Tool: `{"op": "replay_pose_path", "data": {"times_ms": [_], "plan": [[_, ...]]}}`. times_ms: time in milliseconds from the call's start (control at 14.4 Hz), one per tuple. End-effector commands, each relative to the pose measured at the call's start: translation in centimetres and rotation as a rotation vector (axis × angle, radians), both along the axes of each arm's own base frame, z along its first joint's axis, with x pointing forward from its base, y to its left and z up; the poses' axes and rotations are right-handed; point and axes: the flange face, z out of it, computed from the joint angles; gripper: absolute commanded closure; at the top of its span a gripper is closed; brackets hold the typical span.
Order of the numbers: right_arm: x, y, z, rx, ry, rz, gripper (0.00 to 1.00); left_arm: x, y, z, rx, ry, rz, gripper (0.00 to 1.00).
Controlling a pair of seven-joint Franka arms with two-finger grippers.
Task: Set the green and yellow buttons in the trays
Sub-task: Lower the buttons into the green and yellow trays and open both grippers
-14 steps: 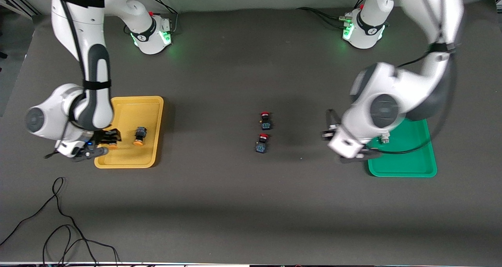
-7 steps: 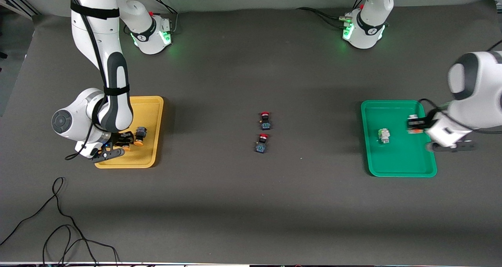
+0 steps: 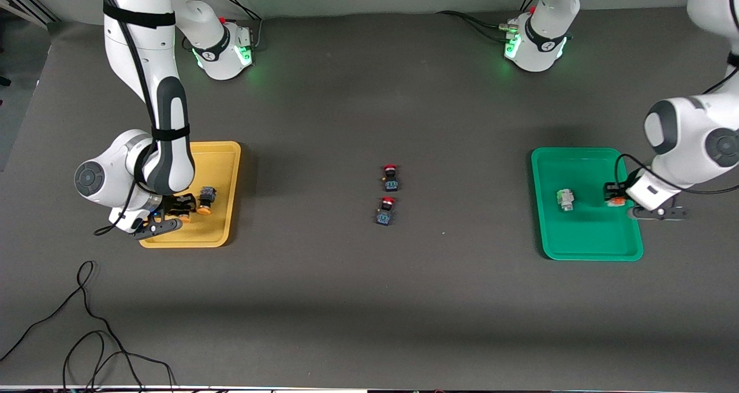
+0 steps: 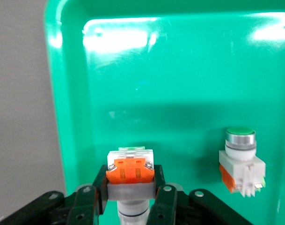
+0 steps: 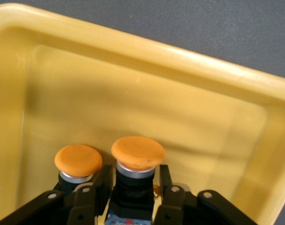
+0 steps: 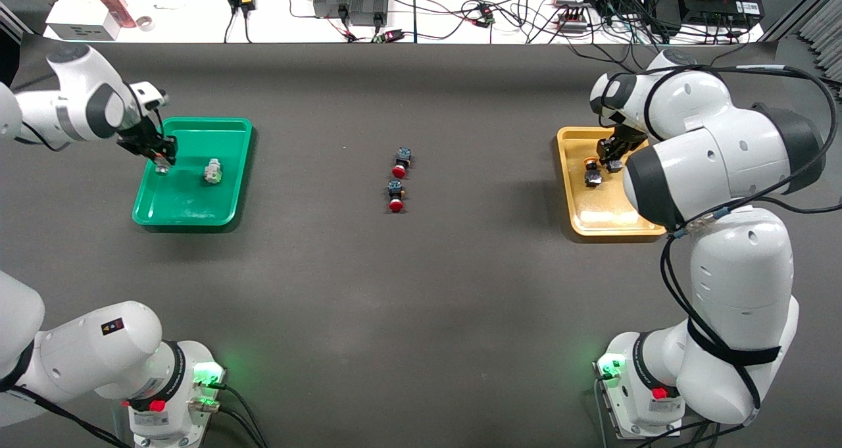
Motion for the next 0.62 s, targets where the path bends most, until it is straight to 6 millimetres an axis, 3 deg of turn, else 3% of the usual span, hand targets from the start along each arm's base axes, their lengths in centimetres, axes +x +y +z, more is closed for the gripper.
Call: {"op": "replay_pose_path", "data": {"times_ms": [0, 69, 139, 346, 416, 554], "plan": [[0.1, -0.1, 0.6, 0.024, -0.022, 0.005, 0.00, 0.2, 0.0, 0.0, 0.006, -0.012, -0.017, 0.66], [0.1, -0.1, 0.6, 0.024, -0.020, 0.007, 0.00, 0.2, -0.1, 0.1, 0.007, -0.012, -0.017, 0.15], [0.1, -0.1, 0.5, 0.024, -0.019, 0.004, 0.00, 0.3, -0.1, 0.2, 0.008, -0.010, -0.016, 0.00], [0.3, 0.4, 1.9, 0.056, -0.027, -0.008, 0.00, 1.2, 0.5, 2.8, 0.027, -0.018, -0.015, 0.00], [0.4, 0.1, 3.5, 0.091, -0.019, -0.015, 0.00, 1.6, 0.8, 4.5, 0.038, -0.003, -0.015, 0.00], [1.9, -2.5, 9.3, 0.131, 0.010, -0.011, 0.00, 2.8, 1.7, 9.2, 0.062, 0.044, -0.006, 0.00]]}}
